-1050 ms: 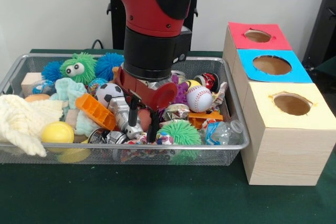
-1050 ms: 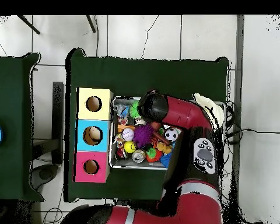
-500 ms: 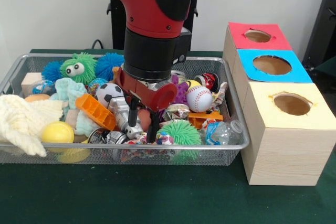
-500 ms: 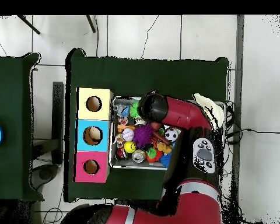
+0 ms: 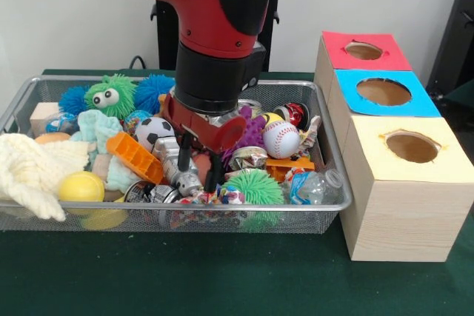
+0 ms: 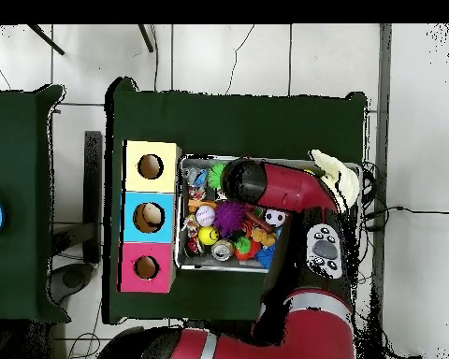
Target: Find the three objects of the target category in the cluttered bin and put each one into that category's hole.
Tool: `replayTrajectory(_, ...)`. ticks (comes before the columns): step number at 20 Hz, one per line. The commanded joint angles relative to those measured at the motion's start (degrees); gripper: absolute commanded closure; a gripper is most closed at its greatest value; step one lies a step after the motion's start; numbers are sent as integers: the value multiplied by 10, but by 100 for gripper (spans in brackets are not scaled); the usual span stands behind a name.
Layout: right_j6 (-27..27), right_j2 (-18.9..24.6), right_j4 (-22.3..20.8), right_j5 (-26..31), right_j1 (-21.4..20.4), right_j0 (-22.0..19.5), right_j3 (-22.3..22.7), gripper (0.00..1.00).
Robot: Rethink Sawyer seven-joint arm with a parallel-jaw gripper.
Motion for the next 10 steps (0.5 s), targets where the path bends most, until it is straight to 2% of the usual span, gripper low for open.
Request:
replayTrajectory(1, -24, 43, -45, -19, 12, -16, 66, 0)
replayTrajectory(10, -7, 43, -58, -44, 37, -11, 48, 0)
